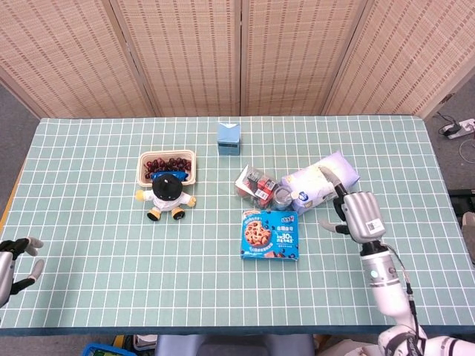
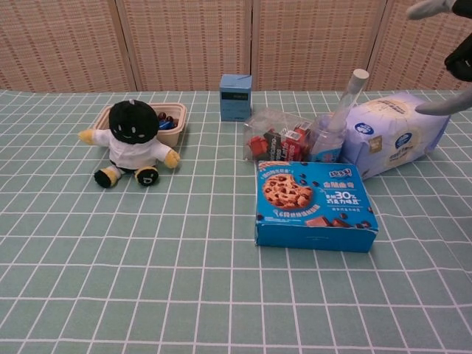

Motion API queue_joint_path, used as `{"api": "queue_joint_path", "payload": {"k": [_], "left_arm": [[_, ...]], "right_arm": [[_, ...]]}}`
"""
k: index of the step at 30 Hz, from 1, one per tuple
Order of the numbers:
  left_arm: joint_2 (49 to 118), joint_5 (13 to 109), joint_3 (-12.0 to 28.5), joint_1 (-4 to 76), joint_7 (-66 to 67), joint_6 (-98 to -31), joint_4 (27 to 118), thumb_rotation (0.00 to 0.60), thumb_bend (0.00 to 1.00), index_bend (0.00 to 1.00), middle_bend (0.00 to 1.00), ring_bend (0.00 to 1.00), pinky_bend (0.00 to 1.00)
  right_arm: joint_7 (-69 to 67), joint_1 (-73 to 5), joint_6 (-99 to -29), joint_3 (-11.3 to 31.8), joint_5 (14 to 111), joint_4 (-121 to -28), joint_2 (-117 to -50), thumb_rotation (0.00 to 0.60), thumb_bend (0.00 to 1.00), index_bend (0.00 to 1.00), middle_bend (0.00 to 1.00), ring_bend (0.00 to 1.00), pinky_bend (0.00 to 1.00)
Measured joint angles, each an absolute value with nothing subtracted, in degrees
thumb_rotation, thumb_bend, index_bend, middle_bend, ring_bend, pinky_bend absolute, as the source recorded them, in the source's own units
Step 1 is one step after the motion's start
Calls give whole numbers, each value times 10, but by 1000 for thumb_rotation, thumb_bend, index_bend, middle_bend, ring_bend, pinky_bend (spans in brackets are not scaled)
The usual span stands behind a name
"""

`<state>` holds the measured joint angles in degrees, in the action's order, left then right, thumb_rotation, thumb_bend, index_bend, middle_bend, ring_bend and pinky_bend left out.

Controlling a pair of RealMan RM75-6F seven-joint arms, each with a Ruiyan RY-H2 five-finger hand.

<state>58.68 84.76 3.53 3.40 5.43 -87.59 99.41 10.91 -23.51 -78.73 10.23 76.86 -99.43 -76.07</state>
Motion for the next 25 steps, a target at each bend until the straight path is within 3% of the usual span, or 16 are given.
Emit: {"api": "queue_joint_path", "payload": {"k": [5,11,15,25], "left_arm": [[594,851,32,38,65,-867,992,600,344,512,519,442,515],[606,850,29,43,77,-859,986,600,344,512,519,442,515],[612,849,28,45,85,-855,983,600,344,512,519,442,515],[626,858,27,48,94,-858,974,600,344,513,519,442,515]], "right_arm": [[114,-191,-824,68,798,-1010,-722,600,0,107,673,715,899],[88,-138,-866,30,830,-990,-695,600,5,303,519,500,674],[60,-110,-888,13,845,-959,-685,600,37,344,486,462,607],[-28,-71,-917,12,855,-877,-685,600,106,352,480,459,593]]}}
